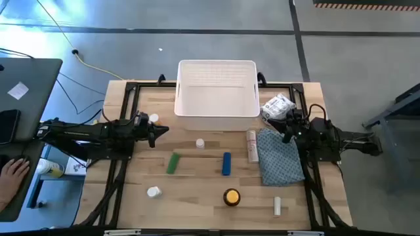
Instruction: Pick & place medical supplies in basket/bin
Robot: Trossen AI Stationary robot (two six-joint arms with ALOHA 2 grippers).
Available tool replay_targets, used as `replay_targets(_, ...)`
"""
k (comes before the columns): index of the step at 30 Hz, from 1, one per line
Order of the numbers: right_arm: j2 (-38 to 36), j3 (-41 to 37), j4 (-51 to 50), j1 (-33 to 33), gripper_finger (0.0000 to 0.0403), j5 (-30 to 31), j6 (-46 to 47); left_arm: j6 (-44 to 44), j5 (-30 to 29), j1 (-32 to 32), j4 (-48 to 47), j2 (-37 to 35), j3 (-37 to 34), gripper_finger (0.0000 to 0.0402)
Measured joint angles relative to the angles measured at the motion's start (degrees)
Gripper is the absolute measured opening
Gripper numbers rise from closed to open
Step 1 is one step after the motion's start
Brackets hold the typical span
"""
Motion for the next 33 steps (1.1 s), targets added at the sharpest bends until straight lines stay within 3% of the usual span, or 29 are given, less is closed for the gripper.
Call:
replay_targets(13,0.0,-0.1,0.0,0.0,0.0,0.0,0.0,-0.5,0.1,0.0,0.1,0.0,0.0,0.0061)
replay_targets(19,0.0,-0.1,0.0,0.0,0.0,0.1,0.0,-14.3,-1.2,0.0,1.8,0.0,0.0,0.0062)
replay_targets(22,0.1,-0.1,1.6,0.0,0.0,2.0,1.4,-16.4,-2.6,0.0,7.6,0.0,0.1,0.0062)
replay_targets(26,0.0,-0.1,10.6,0.0,0.0,1.9,2.9,-13.4,-4.0,0.0,12.1,0.7,3.8,0.0062)
replay_targets(33,0.0,-0.1,25.1,0.0,0.0,0.0,3.9,-3.0,-6.7,0.0,8.9,6.5,17.1,0.0031)
